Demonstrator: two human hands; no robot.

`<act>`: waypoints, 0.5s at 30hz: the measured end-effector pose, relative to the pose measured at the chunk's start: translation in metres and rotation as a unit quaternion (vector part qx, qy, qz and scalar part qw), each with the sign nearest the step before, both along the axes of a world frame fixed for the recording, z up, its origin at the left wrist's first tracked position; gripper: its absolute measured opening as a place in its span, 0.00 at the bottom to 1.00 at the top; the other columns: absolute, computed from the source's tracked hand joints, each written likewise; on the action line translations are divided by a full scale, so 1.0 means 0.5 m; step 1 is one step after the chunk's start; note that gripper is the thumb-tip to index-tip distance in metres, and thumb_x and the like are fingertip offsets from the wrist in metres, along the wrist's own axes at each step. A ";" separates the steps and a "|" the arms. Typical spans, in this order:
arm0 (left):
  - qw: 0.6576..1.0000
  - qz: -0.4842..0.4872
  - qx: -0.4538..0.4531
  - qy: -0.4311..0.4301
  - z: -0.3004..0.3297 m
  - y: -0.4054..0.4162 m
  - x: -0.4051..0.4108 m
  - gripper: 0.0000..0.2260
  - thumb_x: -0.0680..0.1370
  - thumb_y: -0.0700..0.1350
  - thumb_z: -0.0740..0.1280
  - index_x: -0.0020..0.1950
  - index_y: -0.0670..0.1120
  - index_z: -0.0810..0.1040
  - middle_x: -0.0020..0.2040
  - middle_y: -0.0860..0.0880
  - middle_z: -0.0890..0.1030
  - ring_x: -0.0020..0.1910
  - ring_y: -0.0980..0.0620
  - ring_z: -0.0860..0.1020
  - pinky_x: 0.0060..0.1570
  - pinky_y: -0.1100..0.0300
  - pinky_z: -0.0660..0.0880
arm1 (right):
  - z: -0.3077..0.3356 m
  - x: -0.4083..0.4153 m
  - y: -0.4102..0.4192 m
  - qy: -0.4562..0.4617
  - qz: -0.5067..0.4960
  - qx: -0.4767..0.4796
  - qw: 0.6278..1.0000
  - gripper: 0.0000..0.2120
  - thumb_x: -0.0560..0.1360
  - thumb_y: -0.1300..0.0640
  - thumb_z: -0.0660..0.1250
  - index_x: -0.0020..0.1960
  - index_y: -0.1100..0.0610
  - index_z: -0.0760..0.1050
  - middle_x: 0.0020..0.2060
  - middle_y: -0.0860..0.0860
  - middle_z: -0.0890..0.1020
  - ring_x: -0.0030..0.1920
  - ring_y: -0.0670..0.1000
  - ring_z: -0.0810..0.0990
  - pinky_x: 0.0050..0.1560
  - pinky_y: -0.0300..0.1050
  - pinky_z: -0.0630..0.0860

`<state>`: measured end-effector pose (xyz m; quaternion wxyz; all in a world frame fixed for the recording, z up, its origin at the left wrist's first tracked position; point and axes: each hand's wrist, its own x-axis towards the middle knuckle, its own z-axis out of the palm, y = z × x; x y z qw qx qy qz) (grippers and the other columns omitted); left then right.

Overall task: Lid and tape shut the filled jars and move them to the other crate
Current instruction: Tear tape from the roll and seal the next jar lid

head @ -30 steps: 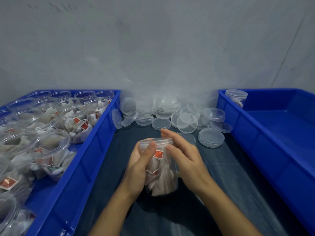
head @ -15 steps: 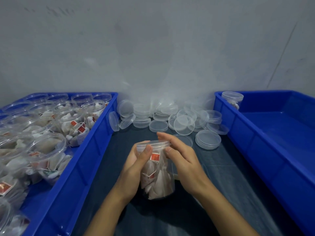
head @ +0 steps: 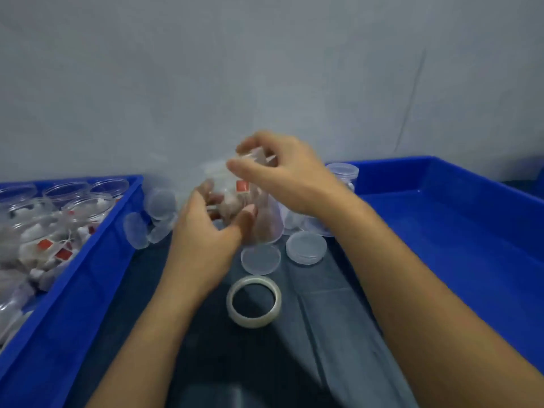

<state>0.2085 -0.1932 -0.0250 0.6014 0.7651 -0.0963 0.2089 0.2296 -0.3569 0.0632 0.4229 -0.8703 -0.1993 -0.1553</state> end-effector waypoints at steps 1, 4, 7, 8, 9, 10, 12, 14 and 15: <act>1.000 0.006 0.013 0.002 0.015 -0.027 0.029 0.35 0.77 0.54 0.77 0.80 0.49 0.67 0.55 0.62 0.79 0.52 0.66 0.82 0.43 0.75 0.75 | 0.023 0.015 -0.018 -0.015 -0.020 -0.007 1.000 0.15 0.75 0.40 0.71 0.58 0.45 0.80 0.40 0.41 0.86 0.43 0.40 0.84 0.47 0.42 0.82; 0.999 -0.021 0.028 0.004 0.066 -0.109 0.104 0.39 0.76 0.59 0.78 0.81 0.46 0.68 0.54 0.62 0.79 0.49 0.65 0.81 0.38 0.76 0.73 | 0.076 0.059 -0.088 -0.048 -0.086 -0.042 0.994 0.14 0.73 0.41 0.73 0.55 0.46 0.81 0.40 0.42 0.84 0.42 0.39 0.82 0.44 0.39 0.78; 0.997 -0.071 0.039 0.015 0.107 -0.194 0.169 0.29 0.75 0.59 0.79 0.72 0.52 0.75 0.49 0.63 0.80 0.48 0.59 0.84 0.41 0.68 0.78 | 0.101 0.104 -0.174 -0.045 -0.133 -0.040 0.989 0.15 0.72 0.41 0.73 0.56 0.47 0.82 0.43 0.42 0.81 0.44 0.42 0.81 0.44 0.40 0.75; 0.995 -0.086 0.039 0.021 0.115 -0.223 0.192 0.22 0.74 0.57 0.80 0.63 0.55 0.76 0.45 0.63 0.81 0.48 0.57 0.85 0.44 0.62 0.81 | 0.102 0.119 -0.203 -0.045 -0.147 -0.036 0.988 0.16 0.73 0.42 0.73 0.57 0.48 0.82 0.43 0.43 0.81 0.45 0.44 0.81 0.44 0.41 0.75; 0.994 -0.101 0.034 0.027 0.120 -0.252 0.215 0.16 0.74 0.54 0.81 0.53 0.58 0.75 0.42 0.62 0.83 0.47 0.55 0.85 0.47 0.56 0.83 | 0.100 0.134 -0.231 -0.044 -0.160 -0.034 0.986 0.17 0.73 0.42 0.73 0.58 0.49 0.82 0.44 0.44 0.81 0.46 0.46 0.81 0.45 0.41 0.75; 0.992 -0.117 0.026 0.035 0.119 -0.281 0.239 0.15 0.73 0.52 0.81 0.47 0.57 0.75 0.40 0.60 0.84 0.46 0.54 0.86 0.49 0.52 0.85 | 0.095 0.148 -0.256 -0.041 -0.173 -0.038 0.983 0.17 0.73 0.43 0.73 0.59 0.49 0.81 0.45 0.44 0.82 0.48 0.47 0.82 0.46 0.42 0.76; 0.989 -0.133 0.021 0.056 0.114 -0.337 0.276 0.14 0.72 0.50 0.82 0.45 0.55 0.77 0.41 0.55 0.86 0.43 0.52 0.86 0.48 0.50 0.85 | 0.079 0.176 -0.300 -0.033 -0.192 -0.043 0.980 0.18 0.72 0.45 0.72 0.60 0.50 0.81 0.47 0.44 0.82 0.50 0.49 0.82 0.49 0.44 0.78; 0.989 -0.127 0.029 0.072 0.105 -0.387 0.302 0.14 0.71 0.51 0.82 0.47 0.51 0.79 0.41 0.54 0.84 0.39 0.53 0.83 0.37 0.59 0.82 | 0.059 0.200 -0.339 -0.021 -0.203 -0.025 0.979 0.19 0.71 0.46 0.71 0.60 0.50 0.79 0.47 0.44 0.81 0.49 0.48 0.83 0.47 0.44 0.78; 0.989 -0.118 0.039 0.076 0.098 -0.407 0.312 0.15 0.71 0.52 0.82 0.47 0.51 0.79 0.40 0.55 0.83 0.37 0.55 0.82 0.31 0.64 0.77 | 0.046 0.211 -0.355 -0.014 -0.209 -0.015 0.978 0.19 0.70 0.46 0.70 0.60 0.50 0.78 0.46 0.43 0.80 0.47 0.45 0.82 0.43 0.41 0.76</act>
